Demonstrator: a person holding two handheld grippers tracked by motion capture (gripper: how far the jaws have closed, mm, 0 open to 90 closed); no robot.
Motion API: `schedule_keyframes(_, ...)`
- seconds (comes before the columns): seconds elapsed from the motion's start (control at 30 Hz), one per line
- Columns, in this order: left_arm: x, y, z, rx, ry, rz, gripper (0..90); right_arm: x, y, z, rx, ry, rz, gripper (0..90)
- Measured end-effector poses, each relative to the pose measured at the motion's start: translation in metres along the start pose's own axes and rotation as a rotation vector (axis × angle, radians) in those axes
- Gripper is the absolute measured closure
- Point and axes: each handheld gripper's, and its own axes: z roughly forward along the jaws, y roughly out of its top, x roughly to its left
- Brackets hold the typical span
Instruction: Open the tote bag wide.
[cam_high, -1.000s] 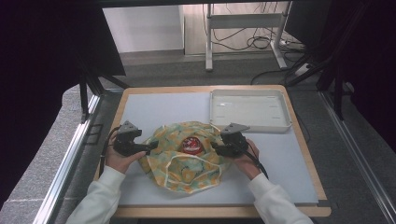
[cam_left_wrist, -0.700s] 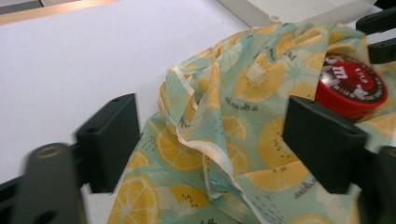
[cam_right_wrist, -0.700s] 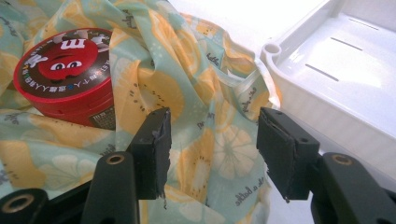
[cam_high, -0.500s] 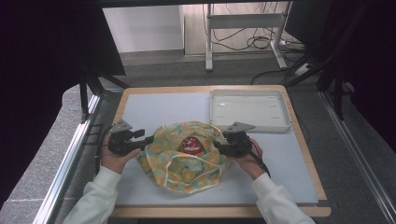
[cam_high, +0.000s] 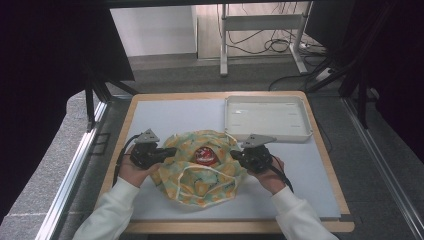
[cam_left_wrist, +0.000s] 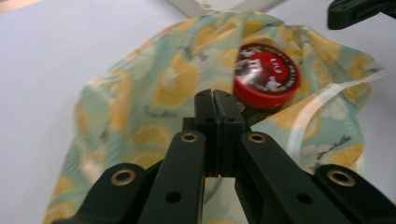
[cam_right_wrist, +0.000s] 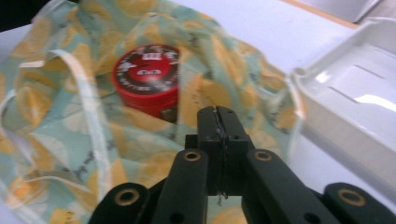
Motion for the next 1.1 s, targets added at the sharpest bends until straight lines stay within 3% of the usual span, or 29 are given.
schedule_keyframes(0.2,-0.012,0.005,0.021,0.084,-0.058,0.046,90.0,0.014,0.000,0.016,0.053,0.047,-0.041,88.9)
schedule_keyframes(0.33,-0.011,0.001,0.030,0.107,-0.067,0.036,90.0,0.014,-0.004,0.025,0.075,0.046,-0.036,88.9)
schedule_keyframes(0.47,-0.010,-0.001,0.039,0.129,-0.063,0.019,90.0,0.014,-0.001,0.037,0.089,0.044,-0.039,88.9)
schedule_keyframes(0.67,-0.005,-0.005,0.058,0.186,-0.043,0.026,90.0,0.017,-0.008,0.050,0.143,0.058,-0.040,89.0)
schedule_keyframes(0.83,0.009,-0.005,0.072,0.204,-0.026,-0.020,90.0,0.025,-0.011,0.056,0.166,0.072,-0.067,89.0)
schedule_keyframes(1.1,0.023,0.000,0.089,0.203,0.011,-0.050,90.0,0.036,-0.021,0.061,0.220,0.135,-0.106,89.1)
